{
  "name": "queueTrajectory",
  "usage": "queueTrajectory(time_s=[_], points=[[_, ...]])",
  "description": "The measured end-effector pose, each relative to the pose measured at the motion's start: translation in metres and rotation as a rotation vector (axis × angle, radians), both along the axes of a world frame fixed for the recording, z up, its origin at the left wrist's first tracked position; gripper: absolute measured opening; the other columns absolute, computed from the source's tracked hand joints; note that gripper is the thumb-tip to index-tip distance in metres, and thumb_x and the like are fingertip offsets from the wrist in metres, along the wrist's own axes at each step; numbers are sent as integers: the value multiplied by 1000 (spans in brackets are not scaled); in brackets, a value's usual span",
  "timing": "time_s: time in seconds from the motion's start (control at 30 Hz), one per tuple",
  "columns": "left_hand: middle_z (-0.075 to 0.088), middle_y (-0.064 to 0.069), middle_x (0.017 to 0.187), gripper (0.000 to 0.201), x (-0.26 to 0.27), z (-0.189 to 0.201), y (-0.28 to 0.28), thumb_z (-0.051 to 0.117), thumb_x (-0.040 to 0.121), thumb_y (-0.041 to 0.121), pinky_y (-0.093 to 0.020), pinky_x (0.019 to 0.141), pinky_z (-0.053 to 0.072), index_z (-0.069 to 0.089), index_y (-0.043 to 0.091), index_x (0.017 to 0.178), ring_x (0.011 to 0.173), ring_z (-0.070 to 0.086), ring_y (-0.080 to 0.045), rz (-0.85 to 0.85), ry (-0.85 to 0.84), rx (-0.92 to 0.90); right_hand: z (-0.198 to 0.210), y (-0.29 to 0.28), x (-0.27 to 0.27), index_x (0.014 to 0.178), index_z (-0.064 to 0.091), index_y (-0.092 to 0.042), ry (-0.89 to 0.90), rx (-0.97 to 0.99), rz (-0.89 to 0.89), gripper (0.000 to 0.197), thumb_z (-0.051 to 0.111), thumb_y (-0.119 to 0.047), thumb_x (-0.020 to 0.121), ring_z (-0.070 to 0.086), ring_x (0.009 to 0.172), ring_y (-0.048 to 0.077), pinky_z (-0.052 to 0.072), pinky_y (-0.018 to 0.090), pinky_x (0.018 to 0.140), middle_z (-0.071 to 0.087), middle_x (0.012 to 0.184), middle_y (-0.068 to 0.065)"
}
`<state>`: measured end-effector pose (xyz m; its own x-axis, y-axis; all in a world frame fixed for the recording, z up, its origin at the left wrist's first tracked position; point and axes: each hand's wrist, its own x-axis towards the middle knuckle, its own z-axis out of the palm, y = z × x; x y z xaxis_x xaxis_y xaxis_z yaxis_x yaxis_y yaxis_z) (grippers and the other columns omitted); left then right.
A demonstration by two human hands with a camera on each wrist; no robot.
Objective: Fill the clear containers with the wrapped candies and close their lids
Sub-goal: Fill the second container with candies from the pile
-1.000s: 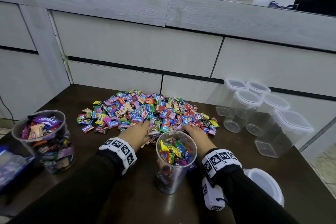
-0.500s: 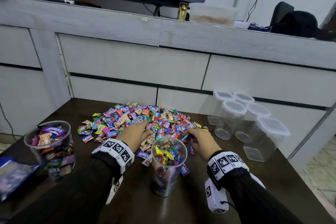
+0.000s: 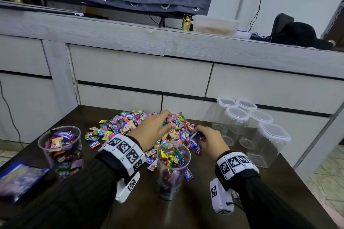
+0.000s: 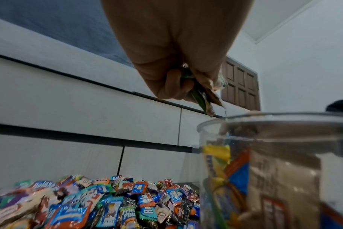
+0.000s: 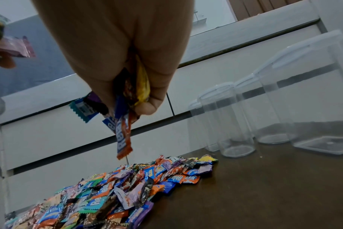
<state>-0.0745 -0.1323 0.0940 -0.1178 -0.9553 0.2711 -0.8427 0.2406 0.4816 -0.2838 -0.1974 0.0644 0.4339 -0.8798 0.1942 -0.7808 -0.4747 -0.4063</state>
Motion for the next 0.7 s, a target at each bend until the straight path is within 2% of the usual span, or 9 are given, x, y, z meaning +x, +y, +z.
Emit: queueTrajectory(time_s=[0.13,0.27,0.37,0.5,0.7], points=[[60,-3,114,40,-6,0,8,45,100,41,-25,74,36,44,18,133,104,57,-20,-116,-162,66,3,1,-3,108,64,-20,-31,-4,13,26,61,-6,86,59,103,23,46,35,91,65,108,7],[59,-2,122,39,-5,-7,12,42,100,44,-30,84,44,44,18,129,110,56,-19,-204,-352,109,2,2,-5,107,64,-19,-52,0,22,26,62,-5,85,60,102,24,47,36,91,65,107,8],[59,-4,118,38,-7,-8,12,43,100,44,-30,80,43,45,18,128,104,57,-21,-253,-480,119,2,1,-5,108,63,-19,-43,4,25,27,61,-5,85,59,103,23,46,36,93,65,109,7],[59,-6,114,38,-9,-4,8,47,99,44,-39,82,48,47,17,126,101,58,-25,-328,-580,107,2,0,-3,107,64,-18,-54,-3,29,26,62,-4,84,60,103,23,45,34,93,66,108,7],[63,-10,115,50,-21,2,-4,62,89,46,-34,79,45,51,20,131,107,57,-27,-425,-738,257,0,-2,-3,106,65,-20,-59,7,33,26,62,-5,84,60,105,23,45,34,94,66,110,7]])
